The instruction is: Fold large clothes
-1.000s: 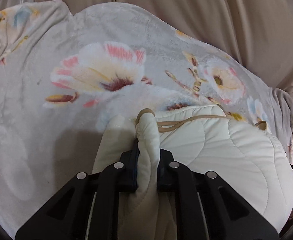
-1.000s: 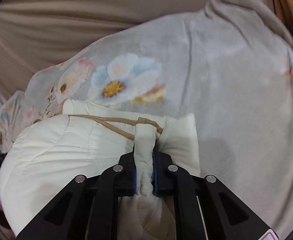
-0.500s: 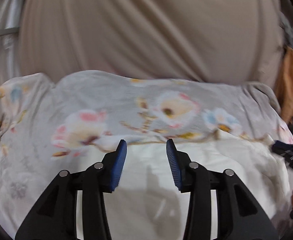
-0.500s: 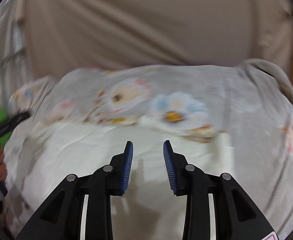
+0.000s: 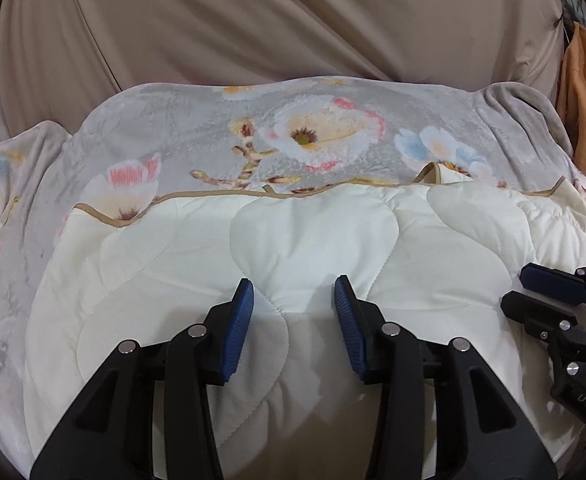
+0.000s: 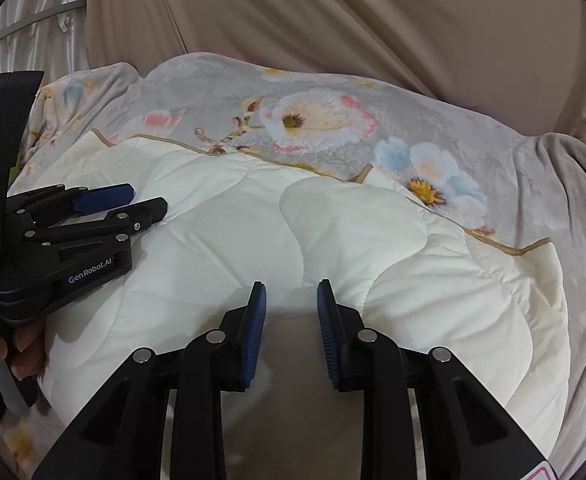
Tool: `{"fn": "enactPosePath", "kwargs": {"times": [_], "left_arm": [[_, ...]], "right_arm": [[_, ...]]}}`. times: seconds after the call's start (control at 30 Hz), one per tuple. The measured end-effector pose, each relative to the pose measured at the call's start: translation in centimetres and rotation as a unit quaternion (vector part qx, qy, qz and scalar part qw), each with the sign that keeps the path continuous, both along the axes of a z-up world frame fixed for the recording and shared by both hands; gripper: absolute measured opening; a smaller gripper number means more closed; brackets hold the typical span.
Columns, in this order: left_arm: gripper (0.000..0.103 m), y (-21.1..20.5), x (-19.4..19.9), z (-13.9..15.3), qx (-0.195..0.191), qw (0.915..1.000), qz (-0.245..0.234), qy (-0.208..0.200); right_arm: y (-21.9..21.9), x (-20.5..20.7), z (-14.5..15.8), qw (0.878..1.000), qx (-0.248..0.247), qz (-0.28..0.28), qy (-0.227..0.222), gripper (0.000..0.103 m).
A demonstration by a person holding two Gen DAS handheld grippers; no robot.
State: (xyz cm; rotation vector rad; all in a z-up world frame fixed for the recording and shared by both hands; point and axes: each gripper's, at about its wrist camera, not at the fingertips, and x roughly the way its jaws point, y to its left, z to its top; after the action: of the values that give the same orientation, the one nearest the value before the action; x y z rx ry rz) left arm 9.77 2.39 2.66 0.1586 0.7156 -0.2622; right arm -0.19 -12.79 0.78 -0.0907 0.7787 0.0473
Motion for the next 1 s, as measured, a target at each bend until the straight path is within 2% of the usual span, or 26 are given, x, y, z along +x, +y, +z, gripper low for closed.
{"fn": "enactPosePath", "kwargs": {"times": [0.23,0.3,0.33,0.47,0.6,0.67,0.73,0.77,0.83,0.9,1.0], "left_arm": [[0.042,0.7,0.1,-0.4,0.010,0.9999,0.003,-0.005],[0.044,1.7,0.3,-0.5,0.012,0.9999,0.010,-0.006],[0.049,2.4,0.4,-0.5,0.009,0.9999,0.012,-0.006],[0.049,6.5,1.0,-0.9,0.028,0.9973,0.066,-0.018],[0.048,11.2,1.5,-1.2,-0.001,0.9948,0.101,0.004],[0.047,11.9,1.5,-1.2,-0.018,0.9947,0.100,0.014],[0.046,11.2,1.4,-1.0,0.001,0.9941,0.108,0.009],[0.045,11.0,1.2,-0.6,0.004,0.9936,0.112,0.008],[0.045,10.5,1.5,0.9,-0.018,0.9939,0.109,0.008],[0.046,10.2,2.4,2.3,-0.044,0.9937,0.103,0.004],[0.048,9.4,5.7,2.3,-0.033,0.9932,0.110,0.018]], "right_arm": [[-2.2,0.1,-0.6,1.000,-0.005,-0.009,0.004,0.022],[-3.8,-0.1,-0.7,0.999,-0.018,-0.031,-0.001,0.022],[-5.3,-0.3,-0.8,0.999,-0.020,-0.048,-0.002,0.022],[-11.8,-1.5,-1.4,0.992,-0.021,-0.123,-0.001,0.022],[-17.3,-3.1,-2.3,0.986,0.047,-0.162,0.008,0.019],[-18.2,-3.0,-2.3,0.982,0.057,-0.179,0.013,0.010],[-17.8,-2.7,-1.3,0.978,0.071,-0.194,0.015,0.013],[-17.1,-2.4,-0.5,0.980,0.077,-0.184,0.011,0.024],[-14.5,-1.4,1.5,0.987,0.082,-0.138,-0.005,0.024],[-11.7,0.4,2.9,0.993,0.067,-0.097,-0.018,0.024],[-8.3,4.7,2.5,0.998,0.024,-0.065,-0.010,0.020]]}}
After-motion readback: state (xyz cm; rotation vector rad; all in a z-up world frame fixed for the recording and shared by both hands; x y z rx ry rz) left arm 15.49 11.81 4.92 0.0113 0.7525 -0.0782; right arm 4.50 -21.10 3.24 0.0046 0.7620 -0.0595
